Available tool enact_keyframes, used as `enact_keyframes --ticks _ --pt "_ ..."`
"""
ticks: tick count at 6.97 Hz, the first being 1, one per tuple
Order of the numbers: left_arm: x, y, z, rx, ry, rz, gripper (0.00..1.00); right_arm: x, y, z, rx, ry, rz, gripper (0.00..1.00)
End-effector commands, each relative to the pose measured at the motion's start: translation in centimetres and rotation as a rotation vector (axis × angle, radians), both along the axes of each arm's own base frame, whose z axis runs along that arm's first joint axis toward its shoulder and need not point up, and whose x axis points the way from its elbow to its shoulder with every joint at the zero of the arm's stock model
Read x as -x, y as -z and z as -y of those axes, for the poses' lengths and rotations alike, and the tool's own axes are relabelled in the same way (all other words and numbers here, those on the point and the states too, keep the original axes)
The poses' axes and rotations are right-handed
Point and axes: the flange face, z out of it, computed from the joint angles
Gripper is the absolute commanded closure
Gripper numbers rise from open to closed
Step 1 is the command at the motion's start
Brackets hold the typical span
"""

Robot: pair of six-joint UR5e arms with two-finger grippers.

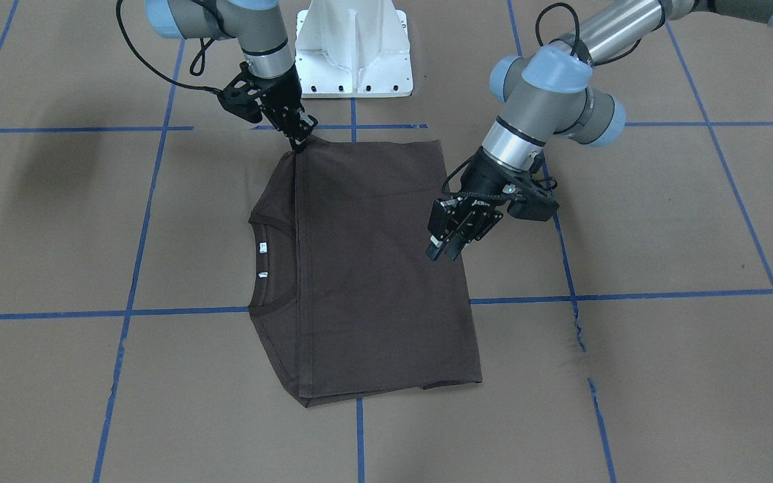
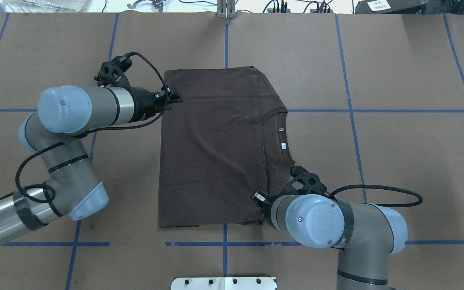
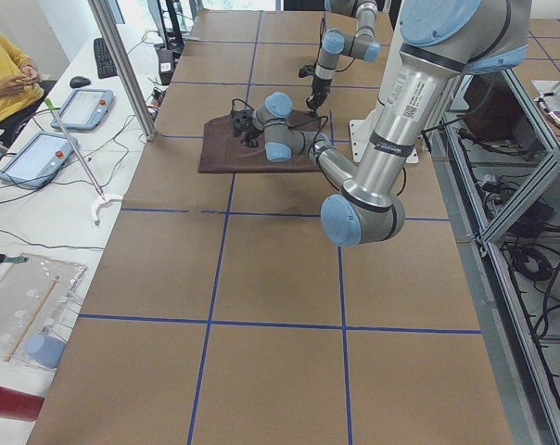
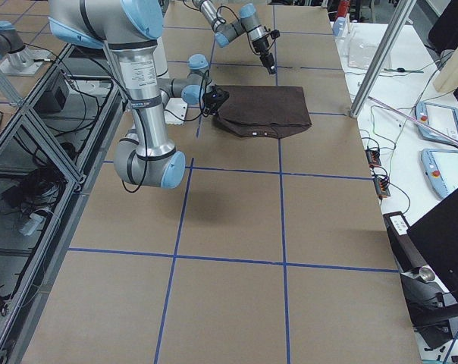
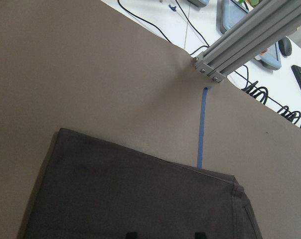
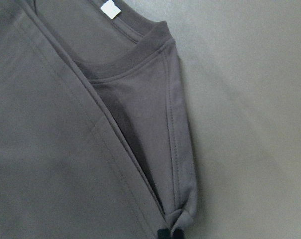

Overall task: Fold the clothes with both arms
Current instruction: 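Move the left gripper to the shirt's other near corner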

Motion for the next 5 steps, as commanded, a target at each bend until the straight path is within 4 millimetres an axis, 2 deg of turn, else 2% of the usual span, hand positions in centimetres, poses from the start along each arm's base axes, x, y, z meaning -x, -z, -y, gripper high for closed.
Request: enact_keyframes --ticks 1,2,3,5 --pt "-2.6 -1.5 -9.3 0.13 -0.035 -0.03 0.49 -0.4 1.2 -2.7 0.0 0.04 -0.006 1.0" --pt "-4.6 -2.5 -14.0 0.218 -0.028 0.026 0.48 -0.4 1.2 -2.8 0.0 0.042 -0.007 1.0" --pt "-5.7 -2.6 -18.1 0.241 -0.027 0.094 0.46 -0.5 1.3 -2.7 0.0 0.041 -0.006 1.0" --pt "-6.6 -4.2 -21.7 0.311 -0.051 0.192 0.39 -0.6 1.2 -2.8 0.003 0.042 -0.024 1.0"
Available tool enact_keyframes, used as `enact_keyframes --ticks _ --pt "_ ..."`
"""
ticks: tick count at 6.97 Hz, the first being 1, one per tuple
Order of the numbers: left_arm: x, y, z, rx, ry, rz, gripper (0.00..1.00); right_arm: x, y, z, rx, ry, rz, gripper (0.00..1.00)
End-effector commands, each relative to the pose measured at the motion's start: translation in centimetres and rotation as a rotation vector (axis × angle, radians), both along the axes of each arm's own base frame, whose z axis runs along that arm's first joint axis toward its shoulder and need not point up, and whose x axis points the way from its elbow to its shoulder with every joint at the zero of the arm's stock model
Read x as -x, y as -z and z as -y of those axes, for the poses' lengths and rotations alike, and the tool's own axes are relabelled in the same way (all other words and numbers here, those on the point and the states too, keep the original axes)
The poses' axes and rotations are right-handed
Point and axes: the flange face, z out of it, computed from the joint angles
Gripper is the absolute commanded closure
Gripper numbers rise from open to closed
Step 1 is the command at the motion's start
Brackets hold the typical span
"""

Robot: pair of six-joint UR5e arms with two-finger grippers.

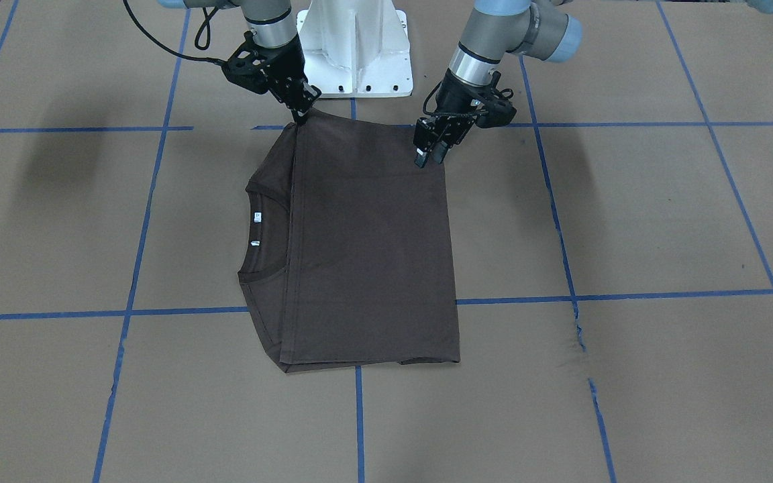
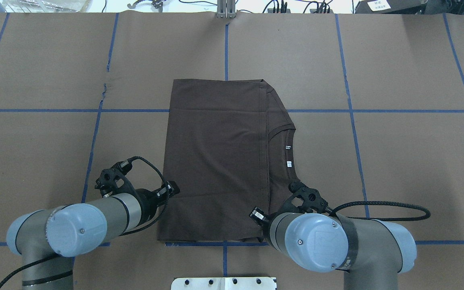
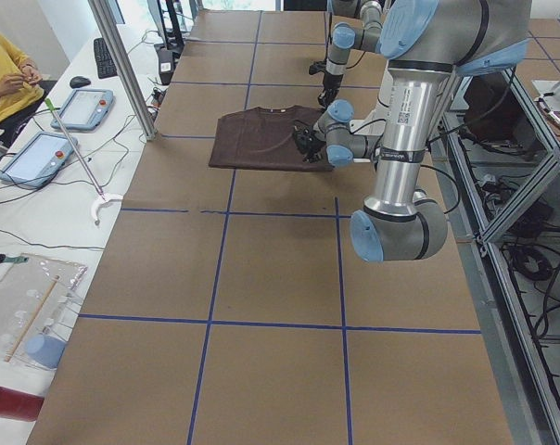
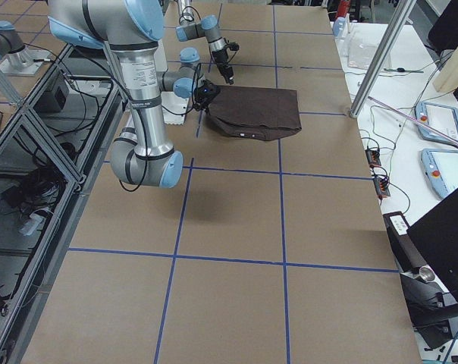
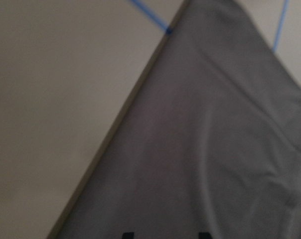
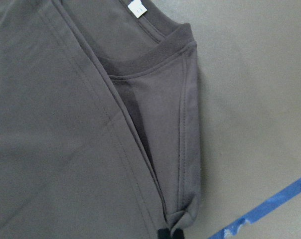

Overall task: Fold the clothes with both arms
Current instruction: 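Move the left gripper to the shirt's other near corner, then grasp the near edge of the shirt with both grippers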

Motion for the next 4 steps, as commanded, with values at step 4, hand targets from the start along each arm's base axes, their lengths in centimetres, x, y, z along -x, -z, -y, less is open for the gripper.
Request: enact_keyframes --ticks 4 --pt "-0.3 -2.9 -4.5 0.04 -0.058 0.085 0.4 -0.1 0.1 -0.2 0.001 0.003 -0.008 1.0"
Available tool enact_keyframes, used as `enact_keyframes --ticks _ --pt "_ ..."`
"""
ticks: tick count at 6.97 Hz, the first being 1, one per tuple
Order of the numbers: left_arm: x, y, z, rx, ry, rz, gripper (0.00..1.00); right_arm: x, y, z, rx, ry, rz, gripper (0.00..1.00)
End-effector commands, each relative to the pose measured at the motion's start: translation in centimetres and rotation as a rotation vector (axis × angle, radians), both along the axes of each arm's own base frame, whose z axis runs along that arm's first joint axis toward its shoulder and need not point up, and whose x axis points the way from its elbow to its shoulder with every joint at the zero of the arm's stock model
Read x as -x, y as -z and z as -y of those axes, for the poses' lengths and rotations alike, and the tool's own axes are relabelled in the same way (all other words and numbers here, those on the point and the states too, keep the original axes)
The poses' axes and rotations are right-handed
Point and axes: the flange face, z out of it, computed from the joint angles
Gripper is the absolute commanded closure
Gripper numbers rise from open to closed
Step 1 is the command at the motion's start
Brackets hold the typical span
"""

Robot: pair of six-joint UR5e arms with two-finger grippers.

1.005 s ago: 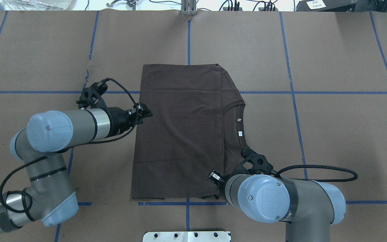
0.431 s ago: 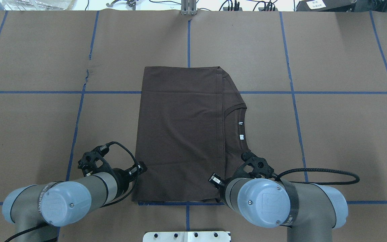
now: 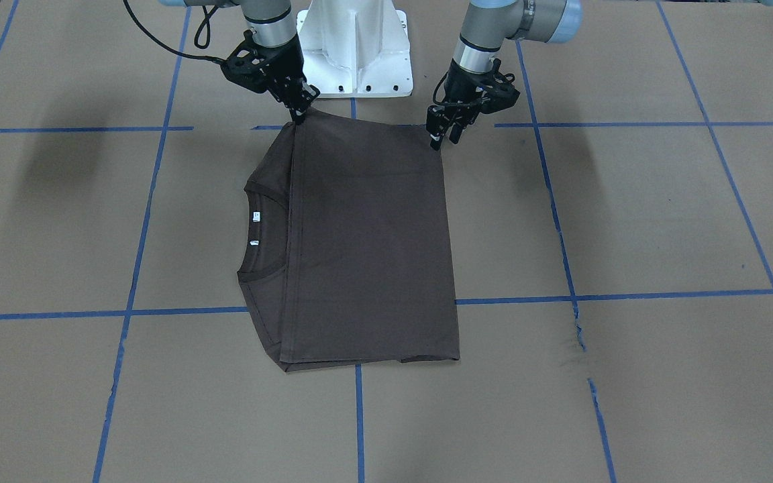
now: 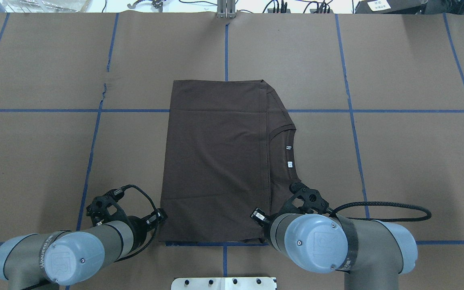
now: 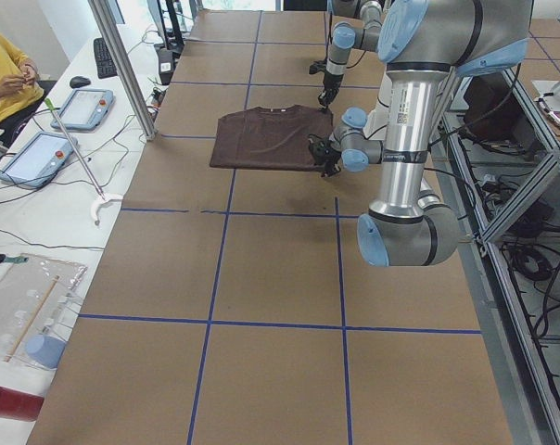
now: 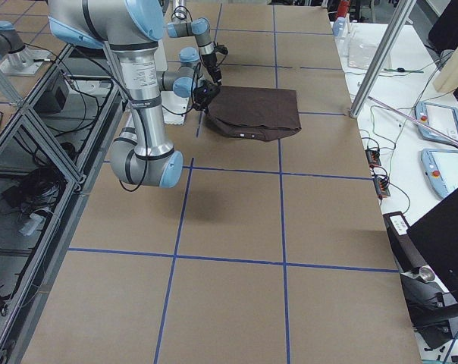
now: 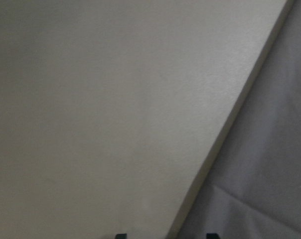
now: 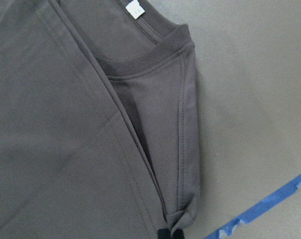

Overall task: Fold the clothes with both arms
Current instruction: 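Grasp the near edge of the shirt with both grippers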

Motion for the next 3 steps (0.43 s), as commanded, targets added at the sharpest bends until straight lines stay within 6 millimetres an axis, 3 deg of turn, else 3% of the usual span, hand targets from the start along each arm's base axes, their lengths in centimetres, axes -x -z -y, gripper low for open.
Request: enact_keyframes --ticks 1,3 --pt "0.3 0.7 -0.6 0.0 -0.012 -0.016 0.41 -0.1 0.1 -0.1 -0.001 0.001 0.003 1.0" --pt "-0.1 1.1 -2.2 -0.003 -0.04 -0.023 0.42 -0.1 0.1 -0.1 -0.002 0.001 0.003 1.0"
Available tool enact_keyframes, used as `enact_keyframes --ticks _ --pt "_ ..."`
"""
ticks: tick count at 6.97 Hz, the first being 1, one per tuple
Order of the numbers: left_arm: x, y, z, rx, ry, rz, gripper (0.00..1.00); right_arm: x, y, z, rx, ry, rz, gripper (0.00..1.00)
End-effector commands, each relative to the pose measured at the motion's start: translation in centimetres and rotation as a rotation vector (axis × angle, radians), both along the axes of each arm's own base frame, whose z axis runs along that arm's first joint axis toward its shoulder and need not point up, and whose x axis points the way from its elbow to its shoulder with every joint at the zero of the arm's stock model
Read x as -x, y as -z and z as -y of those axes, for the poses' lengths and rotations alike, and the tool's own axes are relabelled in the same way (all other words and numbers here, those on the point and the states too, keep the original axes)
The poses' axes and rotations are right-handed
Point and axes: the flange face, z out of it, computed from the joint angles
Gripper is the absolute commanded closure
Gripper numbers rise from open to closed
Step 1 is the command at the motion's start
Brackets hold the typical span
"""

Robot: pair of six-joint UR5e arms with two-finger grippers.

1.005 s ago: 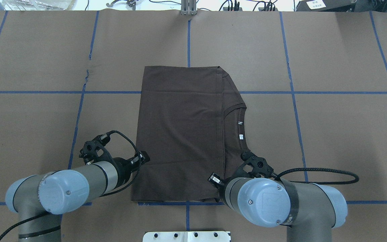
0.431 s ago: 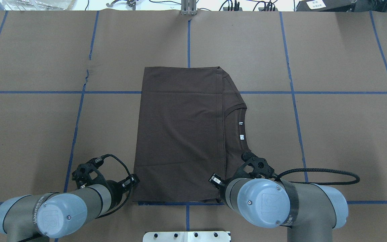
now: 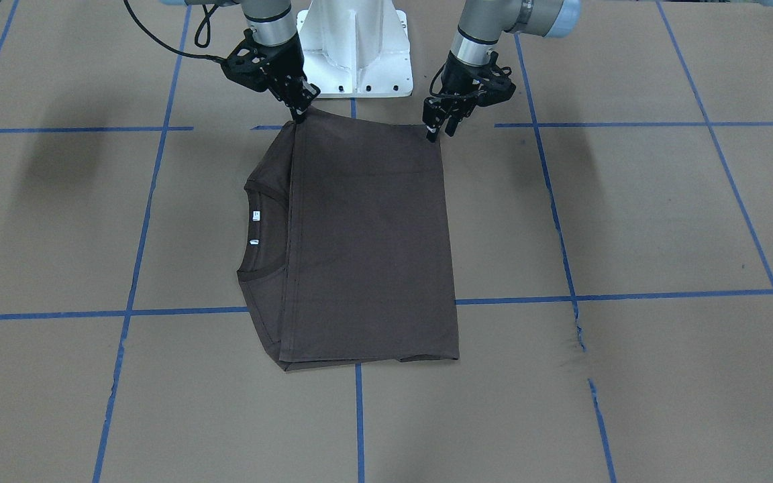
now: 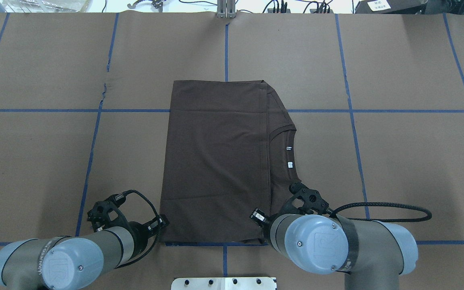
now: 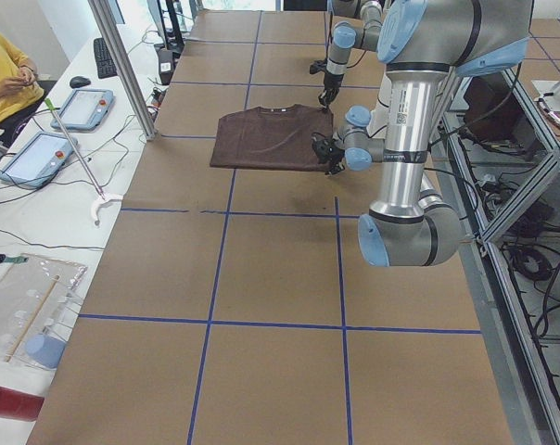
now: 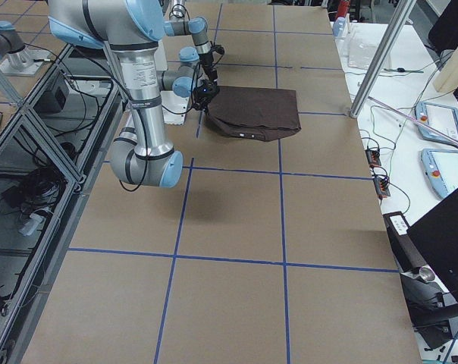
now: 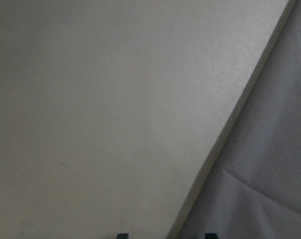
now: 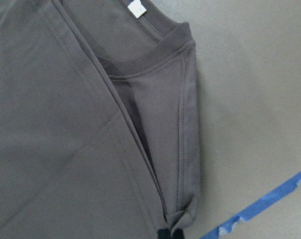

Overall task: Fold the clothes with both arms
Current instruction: 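Grasp the near edge of the shirt with both grippers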

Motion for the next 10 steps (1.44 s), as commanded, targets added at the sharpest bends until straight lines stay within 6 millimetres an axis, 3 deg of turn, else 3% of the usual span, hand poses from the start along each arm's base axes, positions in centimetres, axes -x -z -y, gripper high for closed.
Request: enact_keyframes --ticks 1,7,8,9,10 --pt "-0.3 0.2 -1.0 -0.001 -0.018 -0.004 0.46 0.0 0.0 0.0 0.001 -0.001 0.001 1.0" --pt "-0.8 -0.1 -2.1 -0.001 -0.039 0.002 0.57 -0.1 0.1 0.0 -0.001 0.0 0.003 1.0" --pt "-0.8 -0.1 -2.1 -0.001 -0.039 0.002 0.64 -0.1 0.1 0.0 -0.001 0.0 0.003 1.0" --pt "-0.8 -0.1 -2.1 -0.001 -0.04 0.002 0.89 -0.1 0.1 0.0 -0.001 0.0 0.003 1.0" --pt "-0.7 0.2 -2.1 0.0 -0.039 -0.004 1.0 -0.1 0.1 -0.1 -0.001 0.002 0.002 1.0"
